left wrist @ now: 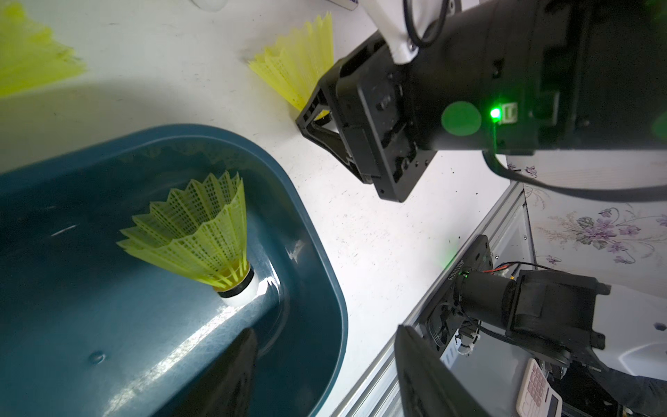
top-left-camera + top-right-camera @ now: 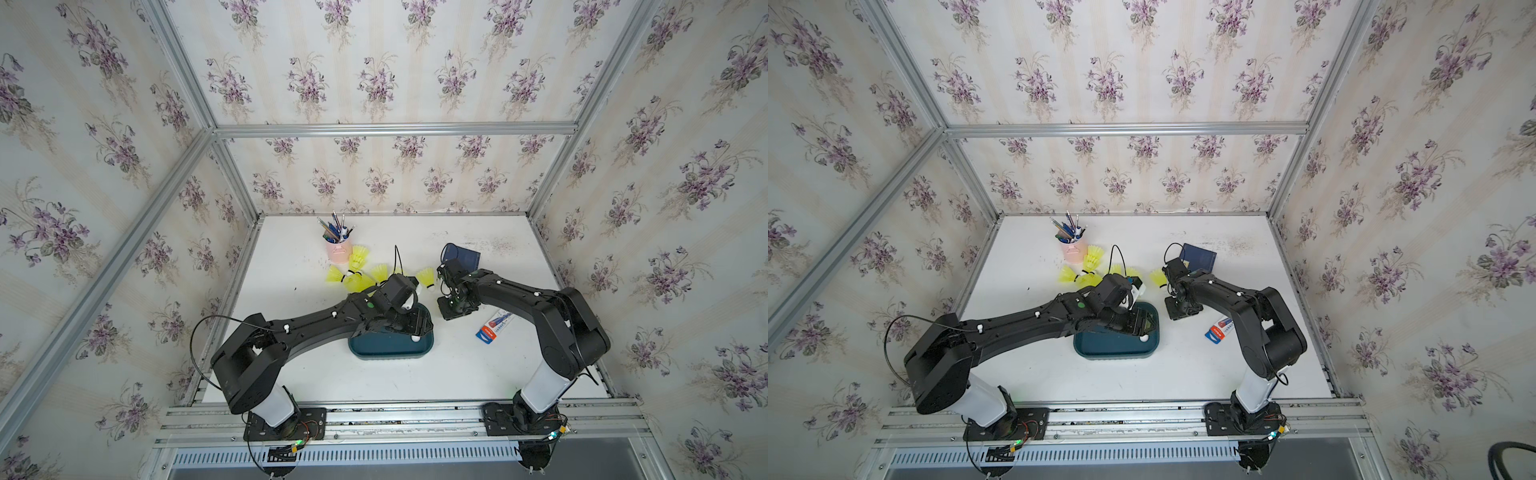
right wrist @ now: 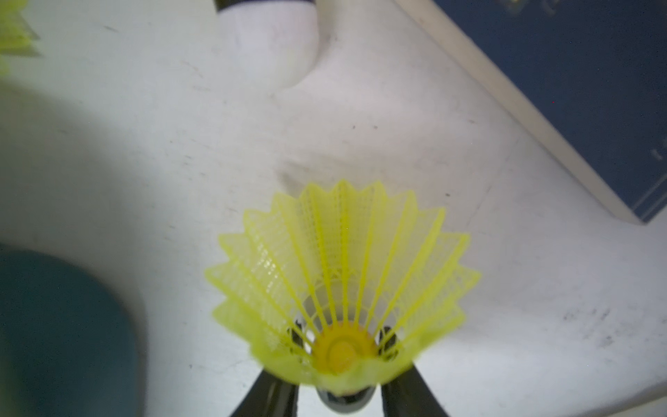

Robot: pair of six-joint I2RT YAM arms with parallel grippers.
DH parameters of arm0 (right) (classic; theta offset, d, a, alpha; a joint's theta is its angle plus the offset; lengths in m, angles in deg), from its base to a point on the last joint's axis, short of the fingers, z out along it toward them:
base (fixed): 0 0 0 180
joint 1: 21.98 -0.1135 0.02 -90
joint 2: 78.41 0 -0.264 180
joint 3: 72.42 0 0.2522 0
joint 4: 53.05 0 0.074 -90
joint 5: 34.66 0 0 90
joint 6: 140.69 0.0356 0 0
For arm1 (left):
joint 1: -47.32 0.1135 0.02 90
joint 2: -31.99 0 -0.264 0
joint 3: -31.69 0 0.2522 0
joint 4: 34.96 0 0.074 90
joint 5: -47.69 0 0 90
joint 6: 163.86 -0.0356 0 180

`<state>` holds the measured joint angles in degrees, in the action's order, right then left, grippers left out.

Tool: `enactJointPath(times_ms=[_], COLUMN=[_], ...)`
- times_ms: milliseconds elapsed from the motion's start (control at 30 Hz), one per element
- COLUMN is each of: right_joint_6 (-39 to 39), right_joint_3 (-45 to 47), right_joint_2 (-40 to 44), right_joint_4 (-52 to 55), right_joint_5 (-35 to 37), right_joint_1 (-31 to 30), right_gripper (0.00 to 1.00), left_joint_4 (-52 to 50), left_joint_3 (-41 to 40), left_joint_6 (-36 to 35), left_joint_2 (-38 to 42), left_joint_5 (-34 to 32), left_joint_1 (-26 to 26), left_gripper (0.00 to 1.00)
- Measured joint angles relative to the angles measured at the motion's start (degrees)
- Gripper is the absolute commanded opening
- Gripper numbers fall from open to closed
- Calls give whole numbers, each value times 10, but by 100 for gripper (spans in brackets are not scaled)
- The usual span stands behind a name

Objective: Put the shuttlecocks into the storage box
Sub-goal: Pick up the shuttlecock at the center of the board.

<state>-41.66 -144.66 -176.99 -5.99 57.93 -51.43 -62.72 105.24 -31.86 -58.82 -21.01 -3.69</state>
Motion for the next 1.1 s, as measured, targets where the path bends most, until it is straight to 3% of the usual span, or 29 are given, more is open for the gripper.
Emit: enactJointPath(times_ms=[200,633,1100], right_joint_6=[13,22,92], right_joint_3=[-1,-2,-92], right_joint_2=[-9,-9,80], right_joint_4=[2,4,86], right_joint_5=[5,13,0], right_joint_1=[1,2,-9], right_gripper=[37,23,20], left_joint_4=[0,0,-63], left_joint_3=[0,0,26], left_joint_6=[0,0,7], left_joint_2=[0,0,56], left_joint_5=[0,0,-46], left_joint_1=[0,2,14], left_gripper=[64,63,63])
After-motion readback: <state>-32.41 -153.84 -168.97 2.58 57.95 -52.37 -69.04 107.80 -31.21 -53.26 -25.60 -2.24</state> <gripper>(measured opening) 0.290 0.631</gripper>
